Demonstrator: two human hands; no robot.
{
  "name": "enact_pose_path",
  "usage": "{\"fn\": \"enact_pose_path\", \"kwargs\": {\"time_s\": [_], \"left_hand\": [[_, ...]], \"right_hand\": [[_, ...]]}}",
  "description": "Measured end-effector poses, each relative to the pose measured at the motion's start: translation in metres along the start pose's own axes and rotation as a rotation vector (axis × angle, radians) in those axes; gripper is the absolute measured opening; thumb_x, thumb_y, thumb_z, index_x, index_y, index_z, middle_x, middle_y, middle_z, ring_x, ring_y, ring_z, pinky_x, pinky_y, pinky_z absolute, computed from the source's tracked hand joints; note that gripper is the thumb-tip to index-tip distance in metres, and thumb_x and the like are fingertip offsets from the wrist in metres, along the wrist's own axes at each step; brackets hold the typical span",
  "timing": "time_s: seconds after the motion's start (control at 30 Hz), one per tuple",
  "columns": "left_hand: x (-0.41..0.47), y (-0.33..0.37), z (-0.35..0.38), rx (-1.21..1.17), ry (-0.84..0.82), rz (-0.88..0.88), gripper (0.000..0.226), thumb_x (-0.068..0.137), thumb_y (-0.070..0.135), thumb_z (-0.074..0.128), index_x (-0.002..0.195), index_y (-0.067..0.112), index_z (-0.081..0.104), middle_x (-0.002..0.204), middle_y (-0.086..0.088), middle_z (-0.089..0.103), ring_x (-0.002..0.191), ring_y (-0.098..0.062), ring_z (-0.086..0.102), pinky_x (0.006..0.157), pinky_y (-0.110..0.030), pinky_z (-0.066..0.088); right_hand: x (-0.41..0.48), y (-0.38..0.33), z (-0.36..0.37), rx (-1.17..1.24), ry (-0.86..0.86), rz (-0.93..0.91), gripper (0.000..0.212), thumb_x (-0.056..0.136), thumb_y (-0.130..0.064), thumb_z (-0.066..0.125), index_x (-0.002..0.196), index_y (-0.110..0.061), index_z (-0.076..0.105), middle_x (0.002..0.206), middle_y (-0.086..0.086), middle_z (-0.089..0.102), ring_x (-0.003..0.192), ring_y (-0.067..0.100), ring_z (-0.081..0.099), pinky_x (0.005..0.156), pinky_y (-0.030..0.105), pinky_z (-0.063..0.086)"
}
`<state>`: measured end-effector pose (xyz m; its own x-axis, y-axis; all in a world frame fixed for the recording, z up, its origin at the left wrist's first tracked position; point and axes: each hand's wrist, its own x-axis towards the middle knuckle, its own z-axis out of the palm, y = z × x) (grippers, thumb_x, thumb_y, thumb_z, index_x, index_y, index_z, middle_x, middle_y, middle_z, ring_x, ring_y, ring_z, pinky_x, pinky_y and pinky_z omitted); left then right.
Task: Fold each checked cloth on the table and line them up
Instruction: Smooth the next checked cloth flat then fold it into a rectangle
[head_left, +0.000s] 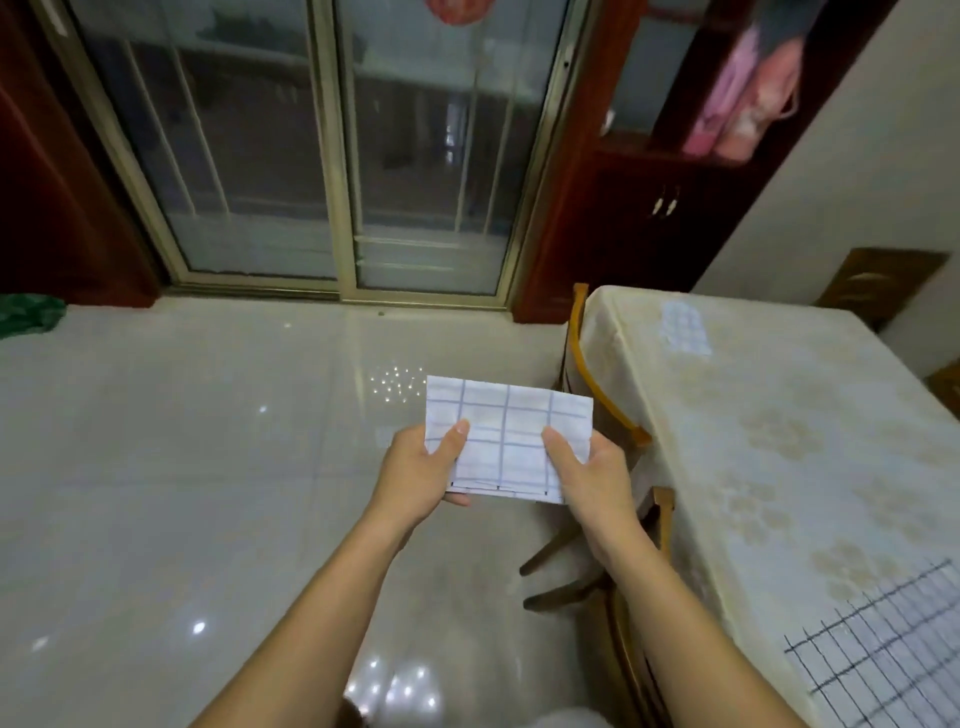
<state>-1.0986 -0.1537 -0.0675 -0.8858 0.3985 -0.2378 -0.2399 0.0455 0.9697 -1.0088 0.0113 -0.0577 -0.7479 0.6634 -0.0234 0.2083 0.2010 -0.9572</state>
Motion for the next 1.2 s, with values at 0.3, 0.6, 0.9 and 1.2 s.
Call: {"fn": "enact_pose_path", "kwargs": {"time_s": [0.3,0.6,0.9,1.2], "left_hand": [[0.082,0.004,-0.034,0.113,-0.141,-0.059,0.021,0.102,0.029,0.058,0.108,0.014,0.071,0.091,-0.006,0.075,0.069,-0.015,0.072,0.049,-0.032,0.056],[0.204,0.031,-0.045,0.190,-0.069,-0.018,0.019,0.102,0.027,0.058,0.102,0.014,0.072,0.082,-0.004,0.075,0.063,-0.016,0.072,0.047,-0.032,0.056],[0.371,0.107,-0.043,0.227,0.060,0.017,0.017,0.103,0.025,0.057,0.105,0.014,0.071,0.088,-0.005,0.075,0.068,-0.011,0.073,0.050,-0.029,0.058],[0.491,0.113,0.023,0.266,-0.154,-0.039,0.021,0.103,0.030,0.057,0.117,0.020,0.069,0.103,-0.005,0.076,0.083,-0.019,0.075,0.058,-0.033,0.061]], "right_hand": [[0.029,-0.002,0.054,0.007,0.105,0.124,0.008,0.097,-0.023,0.062,0.097,-0.020,0.069,0.081,0.005,0.074,0.061,0.018,0.070,0.042,0.036,0.054],[0.152,0.010,0.110,0.034,0.106,0.131,0.014,0.097,-0.026,0.061,0.091,-0.016,0.069,0.071,0.006,0.069,0.044,0.013,0.057,0.036,0.028,0.042],[0.343,-0.028,0.158,0.114,-0.055,0.089,0.019,0.099,-0.033,0.056,0.109,-0.020,0.066,0.088,-0.001,0.071,0.073,0.013,0.069,0.047,0.024,0.053],[0.452,-0.007,0.131,0.124,0.080,0.155,0.017,0.100,-0.031,0.053,0.107,-0.021,0.066,0.091,-0.001,0.073,0.076,0.011,0.072,0.052,0.029,0.059]]}}
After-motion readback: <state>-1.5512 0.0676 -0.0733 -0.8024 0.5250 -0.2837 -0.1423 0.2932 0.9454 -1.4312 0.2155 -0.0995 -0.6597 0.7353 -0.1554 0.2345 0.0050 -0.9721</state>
